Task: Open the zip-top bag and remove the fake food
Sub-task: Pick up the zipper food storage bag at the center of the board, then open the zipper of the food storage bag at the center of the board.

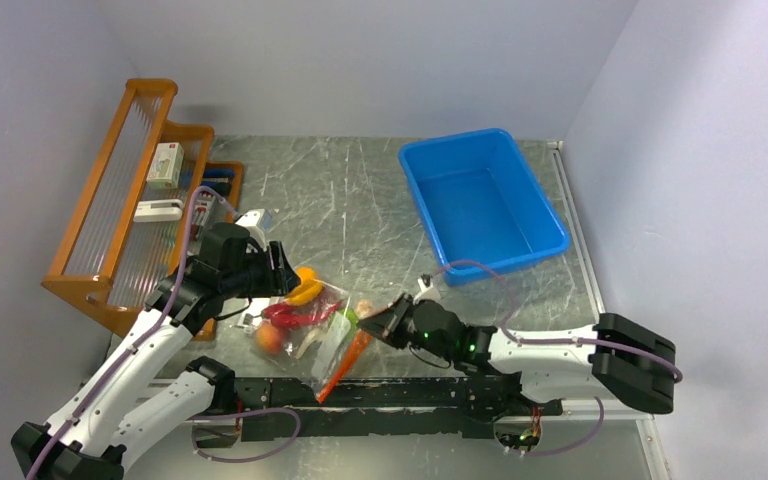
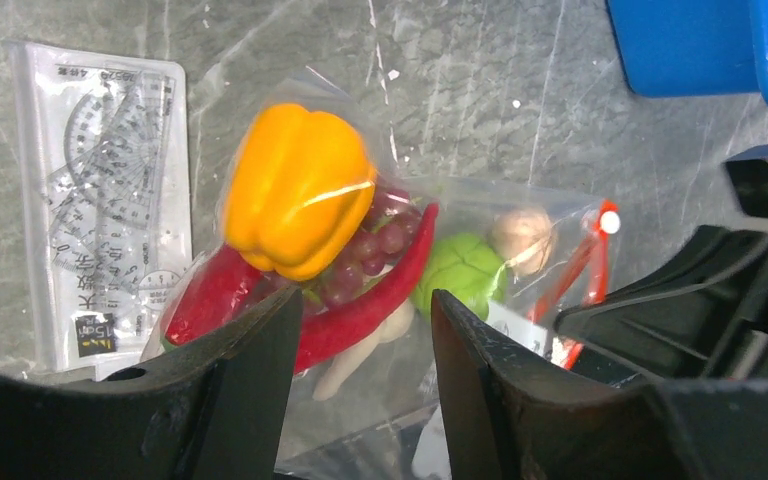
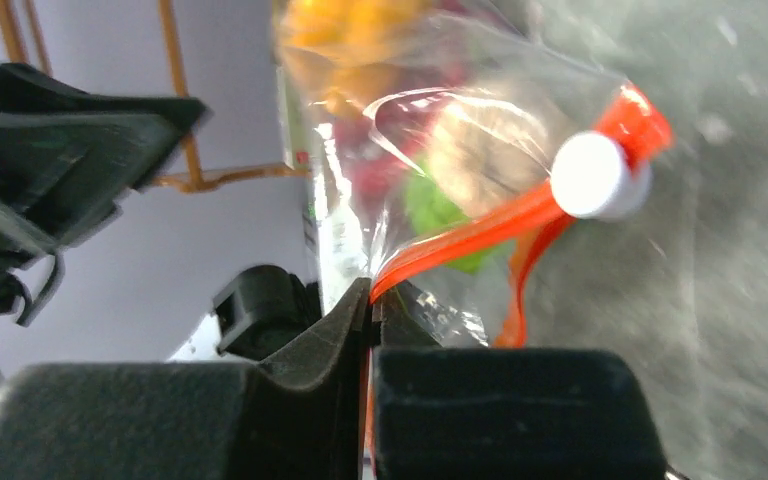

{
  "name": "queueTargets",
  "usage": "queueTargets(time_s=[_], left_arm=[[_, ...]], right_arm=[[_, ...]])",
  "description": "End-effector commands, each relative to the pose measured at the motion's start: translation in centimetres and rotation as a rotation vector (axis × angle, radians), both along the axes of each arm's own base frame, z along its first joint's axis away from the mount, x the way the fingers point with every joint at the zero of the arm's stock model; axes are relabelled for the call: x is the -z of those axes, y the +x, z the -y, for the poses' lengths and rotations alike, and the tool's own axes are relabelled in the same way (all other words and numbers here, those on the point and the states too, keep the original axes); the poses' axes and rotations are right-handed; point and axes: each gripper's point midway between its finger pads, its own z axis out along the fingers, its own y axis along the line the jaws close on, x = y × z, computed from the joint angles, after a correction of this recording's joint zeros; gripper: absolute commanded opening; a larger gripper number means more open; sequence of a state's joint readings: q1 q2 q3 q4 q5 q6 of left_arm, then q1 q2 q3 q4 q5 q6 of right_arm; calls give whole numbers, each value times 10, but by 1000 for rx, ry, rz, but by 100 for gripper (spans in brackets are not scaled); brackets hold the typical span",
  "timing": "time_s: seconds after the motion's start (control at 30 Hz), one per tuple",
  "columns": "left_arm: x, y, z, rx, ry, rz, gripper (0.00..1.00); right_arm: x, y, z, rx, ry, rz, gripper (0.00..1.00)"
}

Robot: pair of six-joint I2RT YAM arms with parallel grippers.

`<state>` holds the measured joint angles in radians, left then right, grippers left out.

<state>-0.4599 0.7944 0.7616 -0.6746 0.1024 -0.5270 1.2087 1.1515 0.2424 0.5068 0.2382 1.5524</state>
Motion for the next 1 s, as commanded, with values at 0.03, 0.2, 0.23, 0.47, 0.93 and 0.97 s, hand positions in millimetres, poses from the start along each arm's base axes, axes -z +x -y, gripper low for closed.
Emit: queueTargets(time_s=[0.03,0.2,0.23,0.47,0.93,0.97], left_arm=[[1,4,-16,-123,19,-9,63],[-8,9,-15,-178,-23,-4,64],[-15,9,-12,-166,-38,5,64],[-54,9,28,24,-211,88,64],[-59,27,149,240,-264,10,59],[-57,27,151,217,-253,4,59]], right_arm=[[-83,58,-19,-14,-110,276,0],[-95,114,-25,-147,-272,361,0],[-87,124,-25,-175,-273,333,0],[-61,133,-41,-355,-249,270,3],[-84,165,-9,-208,-316,262,7],[-84,166,-6,-188,-303,253,8]])
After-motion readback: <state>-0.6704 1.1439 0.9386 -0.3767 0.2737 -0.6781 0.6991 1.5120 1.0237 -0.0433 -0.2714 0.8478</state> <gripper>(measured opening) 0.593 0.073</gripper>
